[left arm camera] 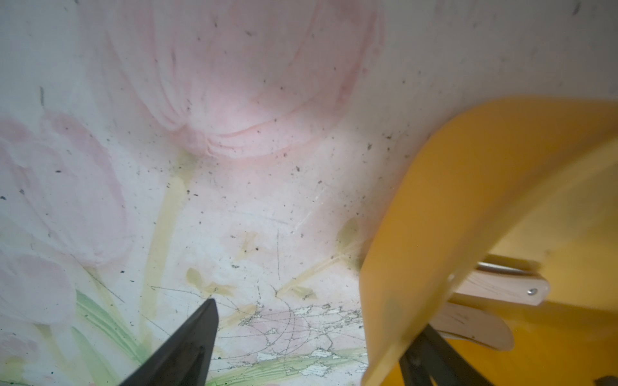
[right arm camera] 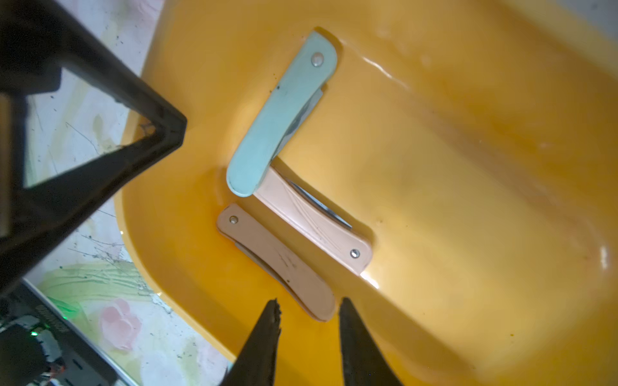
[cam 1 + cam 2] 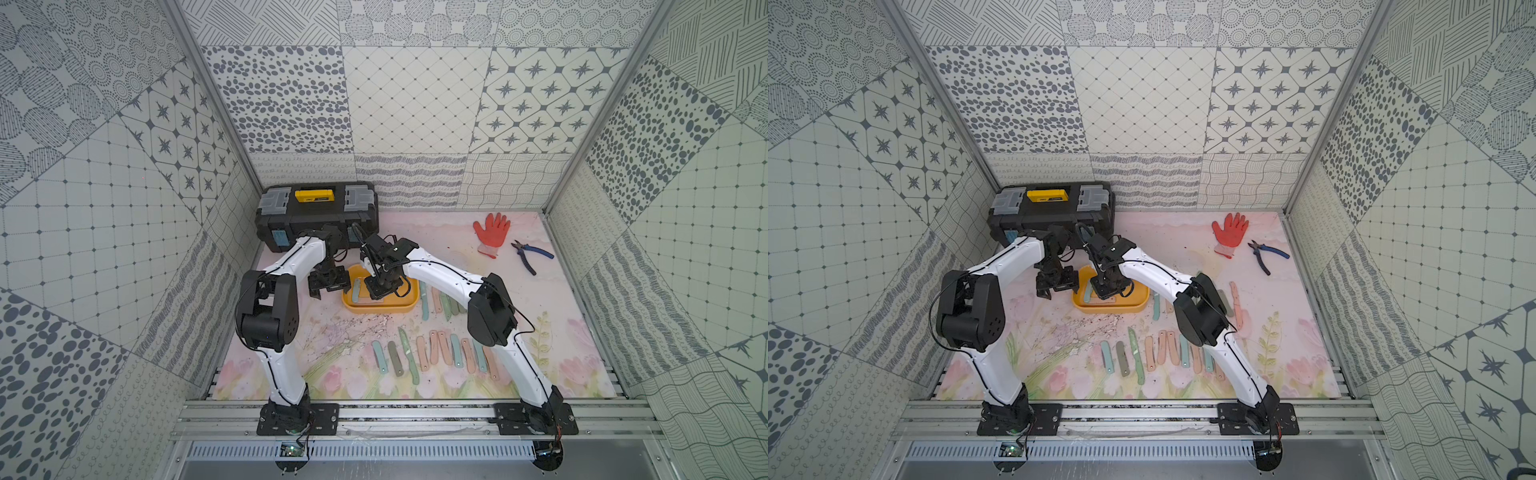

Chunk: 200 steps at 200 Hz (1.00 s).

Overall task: Take the fruit knife out of the storage box
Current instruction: Adjust the fruit knife in the storage box.

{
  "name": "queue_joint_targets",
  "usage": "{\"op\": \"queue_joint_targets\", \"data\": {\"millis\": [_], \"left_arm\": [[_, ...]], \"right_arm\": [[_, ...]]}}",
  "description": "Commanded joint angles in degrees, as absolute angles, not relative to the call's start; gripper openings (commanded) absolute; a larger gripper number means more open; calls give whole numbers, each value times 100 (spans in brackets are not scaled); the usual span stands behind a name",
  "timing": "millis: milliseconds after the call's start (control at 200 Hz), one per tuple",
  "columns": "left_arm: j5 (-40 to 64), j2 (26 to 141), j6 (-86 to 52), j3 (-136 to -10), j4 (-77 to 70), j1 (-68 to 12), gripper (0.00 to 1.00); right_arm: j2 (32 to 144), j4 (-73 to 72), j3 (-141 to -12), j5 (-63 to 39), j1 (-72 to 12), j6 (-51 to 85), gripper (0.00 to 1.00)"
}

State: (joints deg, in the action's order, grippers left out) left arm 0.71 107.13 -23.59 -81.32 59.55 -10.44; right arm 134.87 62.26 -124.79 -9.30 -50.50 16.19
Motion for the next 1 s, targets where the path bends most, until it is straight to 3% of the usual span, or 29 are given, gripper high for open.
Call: {"op": "queue_joint_targets", "data": {"millis": [0,510,770,996], "left_arm": [[-17,10732,-2426,-8222,6180,-1023,80],[-18,10721,-2426,-8225,6177,-1025,80],[-15,10729,-2430,-8227,6180,-1023,81],[-19,10725,-2426,-8228,6178,-1026,80]], "right_arm": [[13644,6328,-12445,-1107,-5059,1662,25],[14391,6366,-12792,-1319,-4920,1637,24],[14421,5912,-12758,317,-4865,2151,29],[14229,5517,-12761,965,-4811,2301,30]]}}
